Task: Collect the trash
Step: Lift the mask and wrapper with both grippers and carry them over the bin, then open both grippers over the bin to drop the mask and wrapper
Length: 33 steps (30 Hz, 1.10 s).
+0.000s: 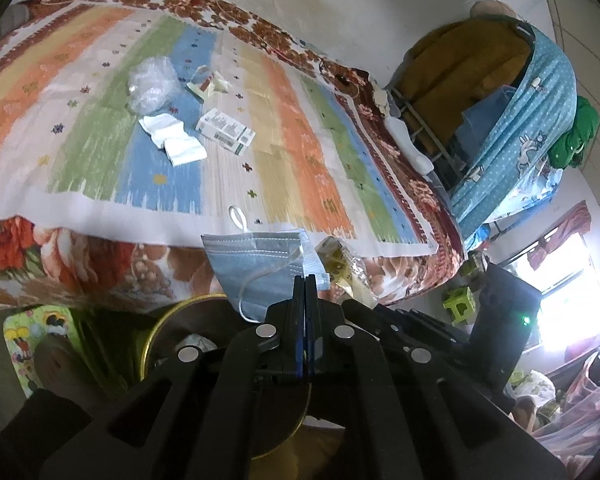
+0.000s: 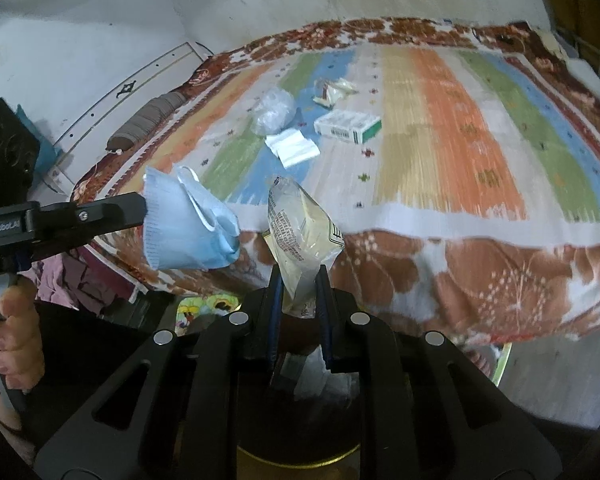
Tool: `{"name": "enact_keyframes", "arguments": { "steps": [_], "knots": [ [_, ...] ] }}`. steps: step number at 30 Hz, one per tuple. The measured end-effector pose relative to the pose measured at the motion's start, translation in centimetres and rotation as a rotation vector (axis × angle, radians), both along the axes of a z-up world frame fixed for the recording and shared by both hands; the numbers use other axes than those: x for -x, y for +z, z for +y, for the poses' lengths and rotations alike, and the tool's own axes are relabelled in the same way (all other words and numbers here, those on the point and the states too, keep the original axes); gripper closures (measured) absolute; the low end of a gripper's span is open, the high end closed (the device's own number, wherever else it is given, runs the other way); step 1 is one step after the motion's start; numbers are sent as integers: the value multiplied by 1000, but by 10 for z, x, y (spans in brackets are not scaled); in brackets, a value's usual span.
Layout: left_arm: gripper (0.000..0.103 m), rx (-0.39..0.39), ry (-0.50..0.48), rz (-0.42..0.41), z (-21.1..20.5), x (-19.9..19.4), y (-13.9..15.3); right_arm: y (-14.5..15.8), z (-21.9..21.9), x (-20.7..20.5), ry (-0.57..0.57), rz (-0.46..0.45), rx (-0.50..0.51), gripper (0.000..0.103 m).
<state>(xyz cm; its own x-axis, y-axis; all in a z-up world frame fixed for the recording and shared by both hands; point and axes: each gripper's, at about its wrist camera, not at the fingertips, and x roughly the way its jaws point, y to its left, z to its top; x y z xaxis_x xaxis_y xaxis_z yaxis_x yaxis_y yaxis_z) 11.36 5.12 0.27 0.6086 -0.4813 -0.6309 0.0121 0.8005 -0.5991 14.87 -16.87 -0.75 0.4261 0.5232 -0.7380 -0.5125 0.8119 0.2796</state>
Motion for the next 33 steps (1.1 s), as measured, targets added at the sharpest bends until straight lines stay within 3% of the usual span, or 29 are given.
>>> {"name": "enact_keyframes", "arguments": {
  "steps": [15,28,33],
  "knots": [
    [103,-32,-20,41,-21,27,-20,-23,-5,25,-5,57,54,88],
    [103,-94,-11,148,-33,36,-49,-44,2,36,31,145,109,88],
    [99,-66,27,205,-26,31,-59,-49,4,35,33,174,119,78]
  ]
}}
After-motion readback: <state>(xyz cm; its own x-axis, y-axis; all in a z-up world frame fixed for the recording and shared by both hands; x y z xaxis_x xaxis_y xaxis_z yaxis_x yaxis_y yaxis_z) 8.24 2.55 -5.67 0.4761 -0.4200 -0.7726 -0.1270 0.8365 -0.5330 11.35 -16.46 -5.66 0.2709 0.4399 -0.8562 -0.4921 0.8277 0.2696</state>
